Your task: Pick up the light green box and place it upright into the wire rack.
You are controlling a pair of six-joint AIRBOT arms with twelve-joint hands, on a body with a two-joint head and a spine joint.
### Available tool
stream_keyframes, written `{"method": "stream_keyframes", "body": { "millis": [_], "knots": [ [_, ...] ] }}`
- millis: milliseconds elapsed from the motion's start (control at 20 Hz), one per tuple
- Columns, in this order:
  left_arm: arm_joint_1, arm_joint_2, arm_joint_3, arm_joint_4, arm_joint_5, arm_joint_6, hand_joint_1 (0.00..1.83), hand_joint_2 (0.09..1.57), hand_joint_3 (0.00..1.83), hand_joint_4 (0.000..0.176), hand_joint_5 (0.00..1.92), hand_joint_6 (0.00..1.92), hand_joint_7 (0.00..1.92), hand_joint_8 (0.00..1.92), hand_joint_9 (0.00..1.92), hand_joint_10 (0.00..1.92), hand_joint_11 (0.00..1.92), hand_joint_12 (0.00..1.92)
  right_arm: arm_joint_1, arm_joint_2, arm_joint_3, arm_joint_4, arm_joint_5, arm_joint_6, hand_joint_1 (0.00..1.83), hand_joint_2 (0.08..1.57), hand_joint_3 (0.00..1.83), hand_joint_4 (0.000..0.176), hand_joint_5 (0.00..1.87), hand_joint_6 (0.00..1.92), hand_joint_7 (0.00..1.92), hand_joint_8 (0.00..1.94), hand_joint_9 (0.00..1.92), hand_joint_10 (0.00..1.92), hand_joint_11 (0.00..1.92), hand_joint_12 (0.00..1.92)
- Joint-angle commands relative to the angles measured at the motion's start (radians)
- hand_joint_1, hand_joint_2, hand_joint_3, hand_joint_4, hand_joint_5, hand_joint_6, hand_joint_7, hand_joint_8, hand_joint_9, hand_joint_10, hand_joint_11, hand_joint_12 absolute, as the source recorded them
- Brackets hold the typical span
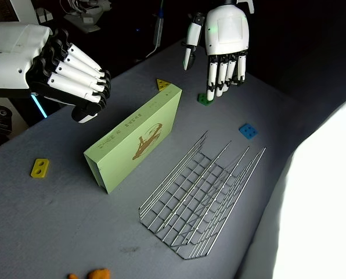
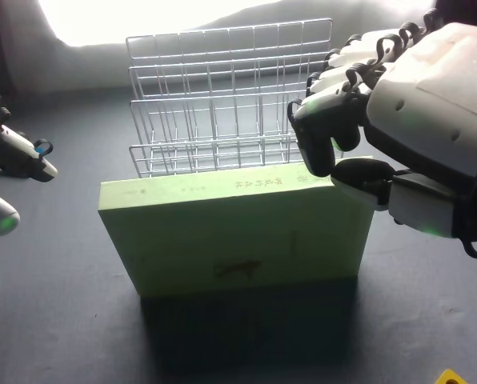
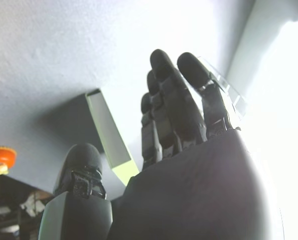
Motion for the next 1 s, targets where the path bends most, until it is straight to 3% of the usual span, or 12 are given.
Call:
{"method": "stream_keyframes", "body": {
  "millis": [0, 50, 100, 250, 600, 700, 950],
  "knots": [
    [-0.012, 0.003, -0.002, 0.008, 0.066, 0.006, 0.46, 1.20, 0.13, 0.074, 0.32, 0.08, 0.35, 0.06, 0.38, 0.13, 0.05, 0.93, 0.013, 0.001, -0.009, -0.025, 0.108, -0.003, 0.43, 1.05, 0.28, 0.000, 0.16, 0.25, 0.21, 0.10, 0.09, 0.40, 0.00, 1.09],
    [-0.012, 0.004, -0.001, 0.008, 0.066, 0.006, 0.41, 1.25, 0.01, 0.072, 0.33, 0.01, 0.36, 0.01, 0.40, 0.02, 0.05, 0.86, 0.013, 0.001, -0.011, -0.025, 0.102, -0.003, 0.42, 1.14, 0.08, 0.000, 0.18, 0.15, 0.23, 0.01, 0.10, 0.31, 0.00, 1.00],
    [-0.012, 0.003, -0.001, 0.008, 0.066, 0.006, 0.41, 1.26, 0.00, 0.072, 0.33, 0.00, 0.36, 0.00, 0.41, 0.01, 0.05, 0.86, 0.013, 0.001, -0.013, -0.025, 0.099, -0.003, 0.42, 1.17, 0.03, 0.000, 0.20, 0.10, 0.23, 0.00, 0.12, 0.26, 0.00, 0.99],
    [-0.014, 0.004, -0.006, 0.008, 0.066, 0.006, 0.41, 1.26, 0.00, 0.072, 0.33, 0.00, 0.36, 0.00, 0.41, 0.01, 0.05, 0.85, 0.016, 0.002, -0.022, -0.001, 0.076, -0.003, 0.42, 1.17, 0.03, 0.000, 0.21, 0.09, 0.23, 0.00, 0.12, 0.26, 0.00, 0.99],
    [-0.009, 0.006, -0.016, 0.008, 0.066, 0.007, 0.41, 1.26, 0.00, 0.072, 0.33, 0.00, 0.36, 0.00, 0.41, 0.00, 0.05, 0.85, 0.141, -0.001, -0.003, 0.326, -0.154, -0.101, 0.42, 1.17, 0.02, 0.000, 0.21, 0.09, 0.23, 0.00, 0.12, 0.26, 0.00, 0.99],
    [-0.003, 0.005, -0.021, 0.008, 0.067, 0.008, 0.36, 1.24, 0.00, 0.065, 0.30, 0.00, 0.31, 0.00, 0.36, 0.00, 0.04, 0.85, 0.176, -0.017, 0.021, 0.381, -0.226, -0.119, 0.40, 1.17, 0.02, 0.000, 0.19, 0.08, 0.22, 0.00, 0.12, 0.25, 0.00, 0.99],
    [0.006, 0.007, -0.036, 0.008, 0.067, 0.023, 0.34, 1.24, 0.00, 0.063, 0.29, 0.00, 0.30, 0.00, 0.35, 0.00, 0.03, 0.85, 0.227, -0.102, 0.095, 0.582, -0.255, -0.207, 0.39, 1.17, 0.02, 0.003, 0.18, 0.07, 0.22, 0.00, 0.12, 0.25, 0.00, 0.98]
  ]
}}
